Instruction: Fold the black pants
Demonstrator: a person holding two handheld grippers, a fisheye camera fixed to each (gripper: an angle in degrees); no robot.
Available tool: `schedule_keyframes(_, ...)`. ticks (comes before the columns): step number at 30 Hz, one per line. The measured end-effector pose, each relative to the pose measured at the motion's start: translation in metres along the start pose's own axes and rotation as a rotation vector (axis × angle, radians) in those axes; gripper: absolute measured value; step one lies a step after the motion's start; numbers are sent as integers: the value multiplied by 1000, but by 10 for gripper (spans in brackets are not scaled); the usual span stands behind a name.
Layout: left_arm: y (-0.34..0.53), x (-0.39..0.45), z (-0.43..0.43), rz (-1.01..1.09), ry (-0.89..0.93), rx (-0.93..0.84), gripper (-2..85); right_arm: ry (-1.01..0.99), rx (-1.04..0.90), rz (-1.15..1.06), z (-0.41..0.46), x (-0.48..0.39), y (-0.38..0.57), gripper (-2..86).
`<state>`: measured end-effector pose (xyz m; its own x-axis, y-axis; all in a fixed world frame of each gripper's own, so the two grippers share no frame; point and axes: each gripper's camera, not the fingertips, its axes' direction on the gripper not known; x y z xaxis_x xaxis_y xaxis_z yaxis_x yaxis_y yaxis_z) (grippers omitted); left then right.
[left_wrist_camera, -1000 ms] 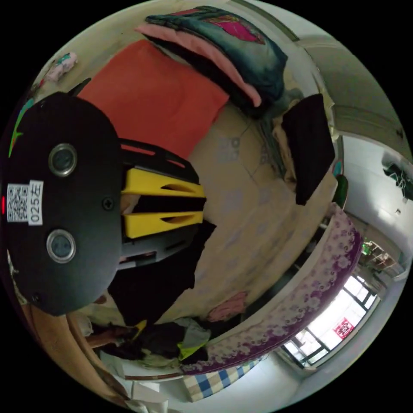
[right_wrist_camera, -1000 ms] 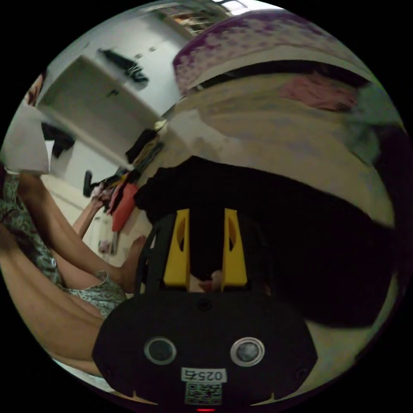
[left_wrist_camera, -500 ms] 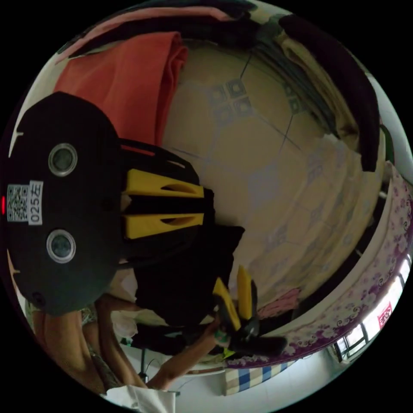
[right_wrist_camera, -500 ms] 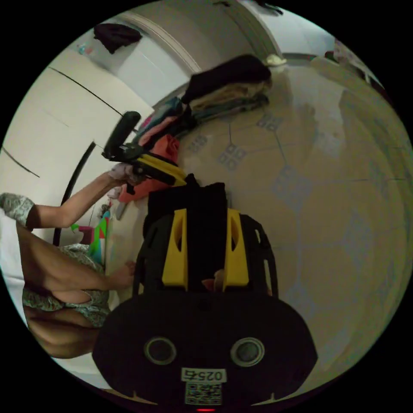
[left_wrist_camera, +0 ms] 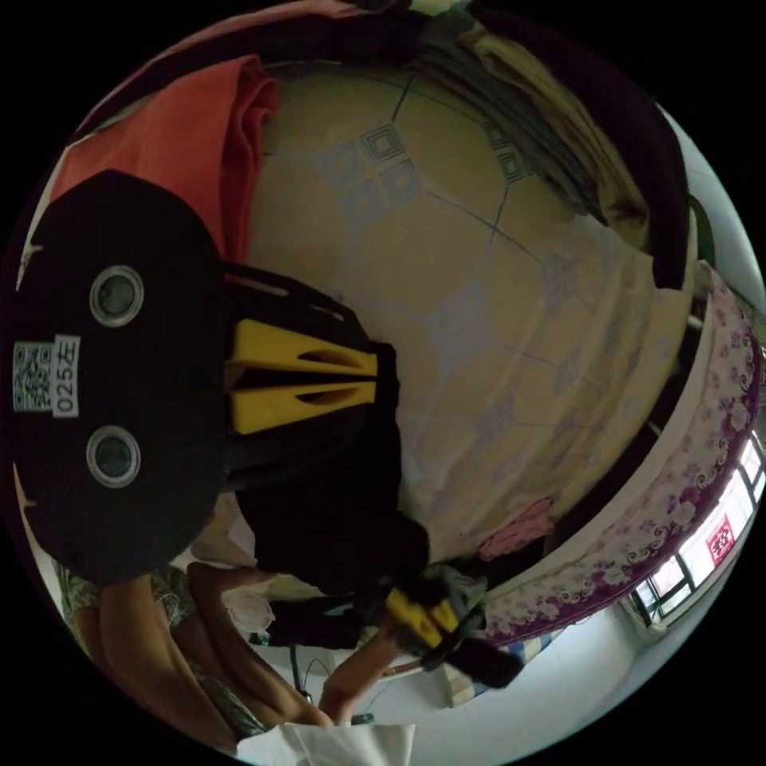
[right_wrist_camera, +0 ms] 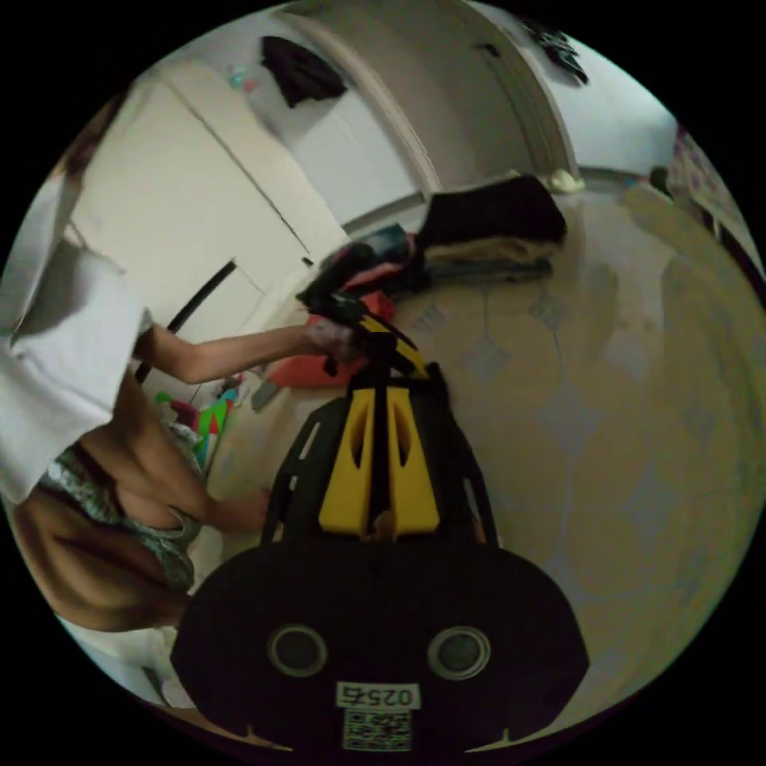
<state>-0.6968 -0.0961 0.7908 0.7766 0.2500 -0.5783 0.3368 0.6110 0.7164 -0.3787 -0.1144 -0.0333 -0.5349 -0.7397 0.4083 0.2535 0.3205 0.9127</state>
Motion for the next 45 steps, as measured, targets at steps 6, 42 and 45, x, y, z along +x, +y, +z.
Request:
schedule_keyframes(6, -33, -17, -19, 74, 1, 56, -14, -158, -85, -186, 2, 3, -46, 1)
schedule_keyframes(42, 83, -55, -124, -281, -98, 52, 43, -11, -296, 216, -162, 6, 31, 82)
schedule_keyframes(45, 117, -51, -157, -454, -16, 254, 57, 36, -312, 253, -264, -44, 84, 108)
